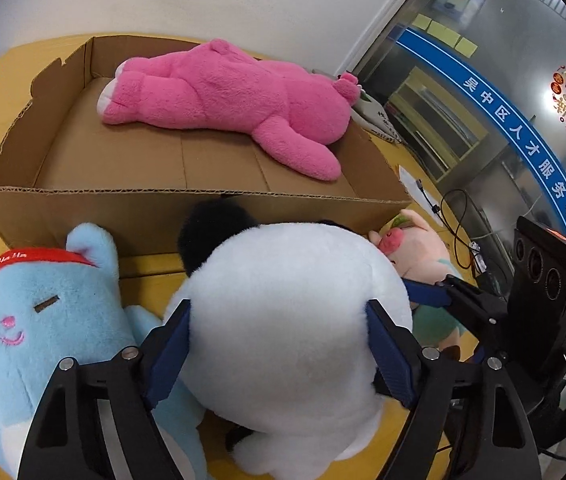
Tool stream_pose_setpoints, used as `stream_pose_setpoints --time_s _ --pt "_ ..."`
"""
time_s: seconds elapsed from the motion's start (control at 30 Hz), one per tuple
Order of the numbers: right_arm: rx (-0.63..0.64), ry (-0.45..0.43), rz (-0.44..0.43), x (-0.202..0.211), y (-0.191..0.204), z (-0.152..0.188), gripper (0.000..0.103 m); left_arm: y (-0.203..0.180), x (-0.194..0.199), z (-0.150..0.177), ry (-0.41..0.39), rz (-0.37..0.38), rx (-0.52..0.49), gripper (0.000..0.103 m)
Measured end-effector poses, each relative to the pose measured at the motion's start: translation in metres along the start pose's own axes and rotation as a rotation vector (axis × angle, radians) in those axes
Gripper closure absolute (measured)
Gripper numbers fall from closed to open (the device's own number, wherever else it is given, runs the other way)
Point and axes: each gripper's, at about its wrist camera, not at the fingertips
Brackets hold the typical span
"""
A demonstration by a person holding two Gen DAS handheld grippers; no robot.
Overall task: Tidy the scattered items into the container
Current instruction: 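Move both grippers toward the white plush with black ears, then close both grippers on the white plush's sides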
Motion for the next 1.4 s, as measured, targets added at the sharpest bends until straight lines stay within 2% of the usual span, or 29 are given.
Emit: stream_pose_setpoints --time_s 0.17,0.23,0.33,0.4,0.53,0.6,0.73,0.87,0.97,1.07,1.17,1.23,1.27,1.4 --pt "-0.031 0.01 -0.043 -0.016 -0.007 0.002 0.001 -0.001 -0.002 0.001 -0.006 -0.005 -0.011 0.018" --pt "-0.029 0.012 -0.05 -0.017 -0.009 0.002 0.003 -0.003 -0.003 0.001 -0.003 -0.008 -0.02 0.022" --pt "0.008 0.012 -0.044 -0.019 -0.005 0.003 0.017 -0.003 -0.003 0.002 0.005 -0.005 -0.009 0.03" --pt "0.023 0.005 -0.041 -0.019 -0.001 0.005 0.022 -0.003 -0.001 0.004 0.002 -0.005 -0.008 0.035" --pt "0.024 -0.012 -0.056 -0.012 0.002 0.005 0.036 -0.008 0.009 0.007 -0.012 -0.023 -0.005 0.038" --pt "0.02 -0.021 -0.067 -0.007 0.004 0.005 0.038 -0.015 0.021 0.009 -0.036 -0.043 -0.018 0.038" --pt "0.034 -0.039 -0.083 0.005 0.012 0.004 0.038 -0.025 0.04 0.006 -0.08 -0.078 -0.043 0.038" --pt "0.057 -0.071 -0.078 0.014 0.019 -0.005 0.038 -0.027 0.052 0.0 -0.116 -0.082 -0.049 0.038" --pt "0.058 -0.079 -0.085 0.016 0.018 -0.007 0.038 -0.027 0.052 0.0 -0.121 -0.089 -0.052 0.038" --pt "0.042 -0.054 -0.084 0.009 0.013 -0.006 0.037 -0.024 0.04 0.003 -0.091 -0.096 -0.045 0.038" --pt "-0.004 0.004 -0.079 -0.004 0.002 -0.001 0.032 -0.017 0.021 0.009 -0.041 -0.103 -0.017 0.037" --pt "-0.049 0.022 -0.089 -0.011 -0.007 0.002 0.02 -0.011 0.016 0.011 -0.035 -0.084 0.01 0.036" --pt "-0.062 0.022 -0.092 -0.013 -0.01 0.003 0.017 -0.009 0.015 0.012 -0.035 -0.074 0.018 0.035" --pt "-0.062 0.025 -0.106 -0.018 -0.012 0.002 0.014 -0.004 0.01 0.012 -0.027 -0.078 0.02 0.031"
Point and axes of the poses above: each gripper's, at about its wrist camera, not at the fingertips, and x roughly against the way its jaws point, y to its left, z to its underside, and after that the axes turned 14 degrees about -z, right-handed
